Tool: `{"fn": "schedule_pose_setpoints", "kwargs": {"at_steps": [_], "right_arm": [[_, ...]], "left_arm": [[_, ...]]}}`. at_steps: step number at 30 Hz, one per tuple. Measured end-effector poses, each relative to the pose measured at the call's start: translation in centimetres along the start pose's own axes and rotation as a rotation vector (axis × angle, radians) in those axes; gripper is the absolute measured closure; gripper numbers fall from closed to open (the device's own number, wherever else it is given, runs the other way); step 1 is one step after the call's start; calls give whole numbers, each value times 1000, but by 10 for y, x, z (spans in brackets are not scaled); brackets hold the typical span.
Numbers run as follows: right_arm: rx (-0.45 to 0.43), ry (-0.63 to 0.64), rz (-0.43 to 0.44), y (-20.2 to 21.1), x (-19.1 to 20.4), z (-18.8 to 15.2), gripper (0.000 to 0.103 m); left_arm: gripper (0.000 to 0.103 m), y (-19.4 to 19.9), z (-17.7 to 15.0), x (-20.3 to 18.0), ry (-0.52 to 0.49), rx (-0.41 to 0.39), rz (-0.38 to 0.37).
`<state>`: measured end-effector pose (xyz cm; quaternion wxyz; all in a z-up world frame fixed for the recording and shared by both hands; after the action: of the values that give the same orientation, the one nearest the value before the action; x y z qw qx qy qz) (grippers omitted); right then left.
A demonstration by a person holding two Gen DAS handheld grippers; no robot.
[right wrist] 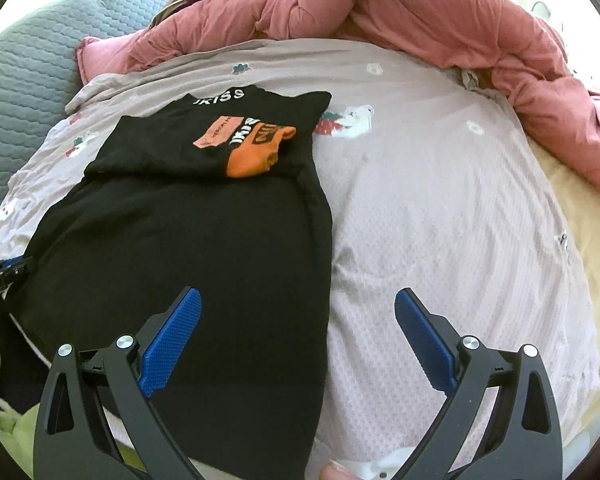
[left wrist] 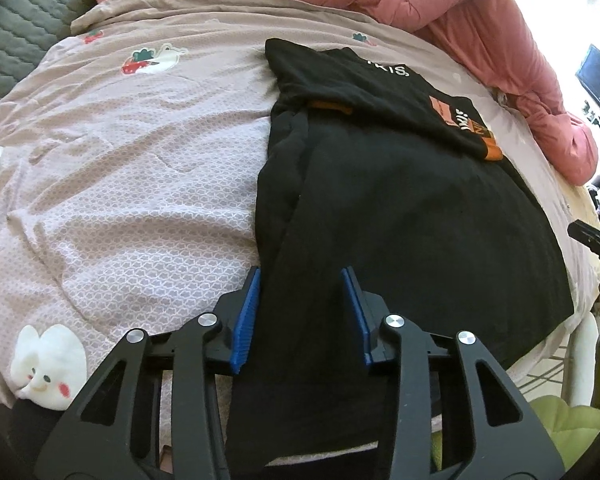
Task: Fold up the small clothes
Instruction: 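Move both grippers back along the black shirt to its hem, then close both grippers on the hem of the black shirt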
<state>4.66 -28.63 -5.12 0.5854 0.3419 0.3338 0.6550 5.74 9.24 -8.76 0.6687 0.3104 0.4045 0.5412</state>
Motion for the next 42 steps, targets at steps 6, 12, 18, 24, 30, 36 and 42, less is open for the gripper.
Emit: {"fn": "schedule_pose_setpoints", "kwargs": {"at_steps": [6, 12, 18, 24, 30, 36, 42], "right_arm": [[45, 18, 49, 0, 1, -14, 48], [81, 22, 61, -8, 1, -24, 67], [119, 4, 84, -20, -1, -33, 70], [127, -61, 142, -30, -10, -35, 70], [111, -60, 176, -34, -5, -29, 76], [85, -21, 200, -28, 6, -23, 94], [20, -28, 254, -9, 6, -9, 95]], "left_arm": [[72, -2, -1, 4, 17, 6, -6], [72, -3, -1, 5, 24, 11, -5], [72, -4, -2, 5, 25, 12, -6], [72, -7, -2, 8, 34, 19, -14], [72, -10, -3, 10, 49, 26, -20], [79, -10, -2, 8, 54, 24, 0], [98, -2, 2, 5, 65, -2, -9]]}}
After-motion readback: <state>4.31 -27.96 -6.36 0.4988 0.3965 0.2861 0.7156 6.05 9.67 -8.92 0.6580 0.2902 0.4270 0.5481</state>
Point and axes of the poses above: each gripper's, at about its wrist camera, not at the fingertips, and y roughly against the way its jaws point, x to its left, z to its top, the point moved 6 cm from there along -y, roughly the way its jaws point, and after that the axes turned 3 degrees about x, right-handed, at the moved point
